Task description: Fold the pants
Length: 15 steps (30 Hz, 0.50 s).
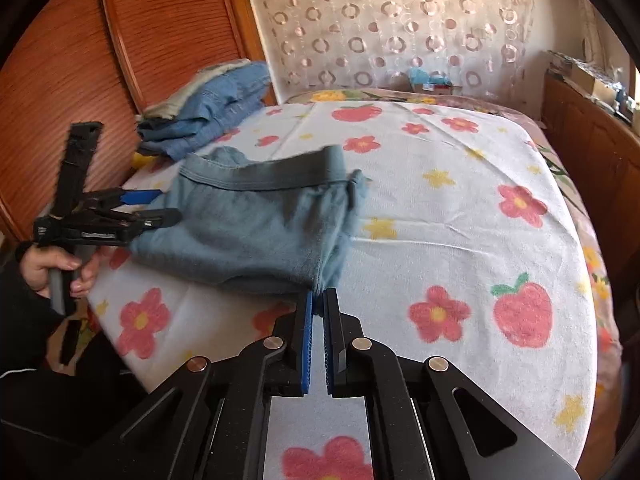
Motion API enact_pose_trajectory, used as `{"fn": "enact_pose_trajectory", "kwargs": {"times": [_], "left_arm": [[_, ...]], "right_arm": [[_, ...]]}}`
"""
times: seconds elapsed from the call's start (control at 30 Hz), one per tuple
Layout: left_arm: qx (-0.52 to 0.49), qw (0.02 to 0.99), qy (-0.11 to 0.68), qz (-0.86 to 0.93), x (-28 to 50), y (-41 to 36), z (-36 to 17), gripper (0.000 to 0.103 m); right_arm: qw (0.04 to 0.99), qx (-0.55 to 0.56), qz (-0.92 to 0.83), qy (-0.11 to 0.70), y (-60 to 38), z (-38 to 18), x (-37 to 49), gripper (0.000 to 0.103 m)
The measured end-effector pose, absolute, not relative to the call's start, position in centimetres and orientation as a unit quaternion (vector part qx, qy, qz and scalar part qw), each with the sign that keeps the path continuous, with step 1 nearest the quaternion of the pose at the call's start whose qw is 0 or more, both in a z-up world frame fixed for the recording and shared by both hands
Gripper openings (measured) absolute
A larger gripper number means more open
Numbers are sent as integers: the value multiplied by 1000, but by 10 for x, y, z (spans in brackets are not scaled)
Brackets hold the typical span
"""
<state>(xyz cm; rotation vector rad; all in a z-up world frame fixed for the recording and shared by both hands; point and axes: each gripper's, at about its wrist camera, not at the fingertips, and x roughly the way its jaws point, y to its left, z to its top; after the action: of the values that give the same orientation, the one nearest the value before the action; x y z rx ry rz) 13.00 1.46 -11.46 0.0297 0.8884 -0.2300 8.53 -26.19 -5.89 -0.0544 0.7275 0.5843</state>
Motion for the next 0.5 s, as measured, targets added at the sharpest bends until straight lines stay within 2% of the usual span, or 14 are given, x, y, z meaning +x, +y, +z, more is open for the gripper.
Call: {"fn": "enact_pose_trajectory", "kwargs": {"times": [0.03,0.17,0.23,0.3,0.5], "left_arm": [[14,897,429,-111,130,14,-115,90],[14,897,429,-111,130,15,-115,90],[14,897,428,-110,129,14,-114,90],[14,897,428,-110,129,14,-114,90],[14,897,428,-110,129,14,-114,90]], "right_arm": [[896,-34,272,349,-261,-57,84,9],[901,-35,265,341,-263,-50,82,15],[906,-39,258,333,-261,-46,82,35],[908,-35,254,331,-260,-46,85,47],[901,-6,250,356,-250,-53,113,48]]}}
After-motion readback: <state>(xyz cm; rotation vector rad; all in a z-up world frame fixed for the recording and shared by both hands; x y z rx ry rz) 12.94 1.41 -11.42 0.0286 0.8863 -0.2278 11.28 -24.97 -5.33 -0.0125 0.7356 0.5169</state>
